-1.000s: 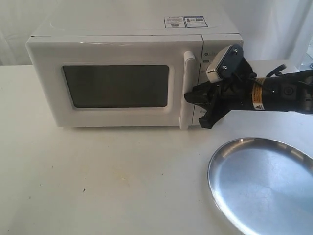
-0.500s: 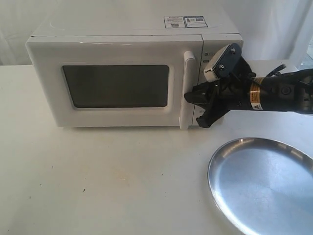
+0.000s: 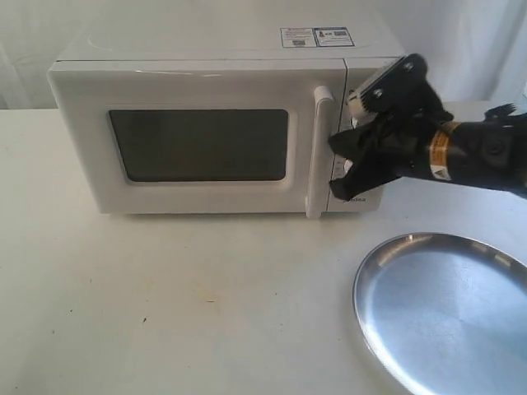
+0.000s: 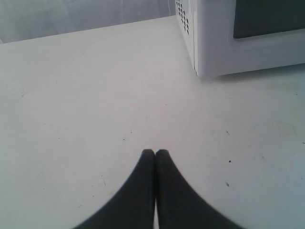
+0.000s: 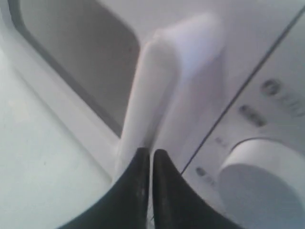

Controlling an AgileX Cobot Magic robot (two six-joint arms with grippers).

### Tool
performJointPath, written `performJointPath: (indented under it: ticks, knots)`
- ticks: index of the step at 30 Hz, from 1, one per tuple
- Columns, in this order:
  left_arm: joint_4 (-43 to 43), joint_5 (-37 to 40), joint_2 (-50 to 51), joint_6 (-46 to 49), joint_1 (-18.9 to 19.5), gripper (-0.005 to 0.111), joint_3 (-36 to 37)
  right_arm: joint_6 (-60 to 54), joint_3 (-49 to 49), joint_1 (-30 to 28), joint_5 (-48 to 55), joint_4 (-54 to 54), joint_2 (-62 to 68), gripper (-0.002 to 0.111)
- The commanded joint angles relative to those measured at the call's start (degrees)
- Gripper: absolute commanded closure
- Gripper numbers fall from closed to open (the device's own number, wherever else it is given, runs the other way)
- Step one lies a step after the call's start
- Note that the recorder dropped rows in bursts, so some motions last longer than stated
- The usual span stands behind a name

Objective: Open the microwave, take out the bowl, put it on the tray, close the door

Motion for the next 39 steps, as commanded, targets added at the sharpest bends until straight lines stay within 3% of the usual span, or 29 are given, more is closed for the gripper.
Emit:
performJointPath:
  ticks: [1,7,11,18,22,28,31,33,36,39]
  knots:
    - [-0.2,0.0,-0.1,-0.4,0.0,0.107,-0.1,-1.1,4.1,-3.3,-2.9,2.5,-6.7,0.108]
    - [-0.2,0.0,-0.1,-0.4,0.0,0.107,-0.1,3.9,10.2,-3.3,-3.9,-0.5,-9.8,0.108]
    - [-0.2,0.0,-0.1,-0.4,0.0,0.107,-0.1,-4.9,14.9,-3.3,-9.0,2.3,-9.3,0.108]
    - [-0.2,0.0,-0.1,-0.4,0.0,0.107,-0.1,-22.4,19.8,-3.3,-12.8,27.4,-5.5,0.108]
    - [-0.2,0.0,-0.1,-0.4,0.0,0.107,-0.1,-24.9,20.9,-3.3,-18.0,38.7,-1.7,0.108]
    - [-0.2,0.0,-0.1,-0.4,0.0,0.107,-0.1,-28.6,20.9,-3.2,-26.8,37.4,4.3,0.108]
    - [-0.2,0.0,-0.1,-0.4,0.0,0.107,-0.1,-31.7,19.7,-3.2,-27.9,30.8,6.7,0.108]
    - [-0.2,0.0,-0.1,-0.4,0.0,0.107,-0.1,-29.8,18.3,-3.2,-28.3,24.8,7.3,0.103]
    - [-0.2,0.0,-0.1,-0.4,0.0,0.107,-0.1,-28.1,16.4,-3.2,-27.1,19.2,7.4,0.086]
    - [-0.2,0.0,-0.1,-0.4,0.0,0.107,-0.1,-28.2,15.7,-3.3,-24.8,19.4,7.4,0.060]
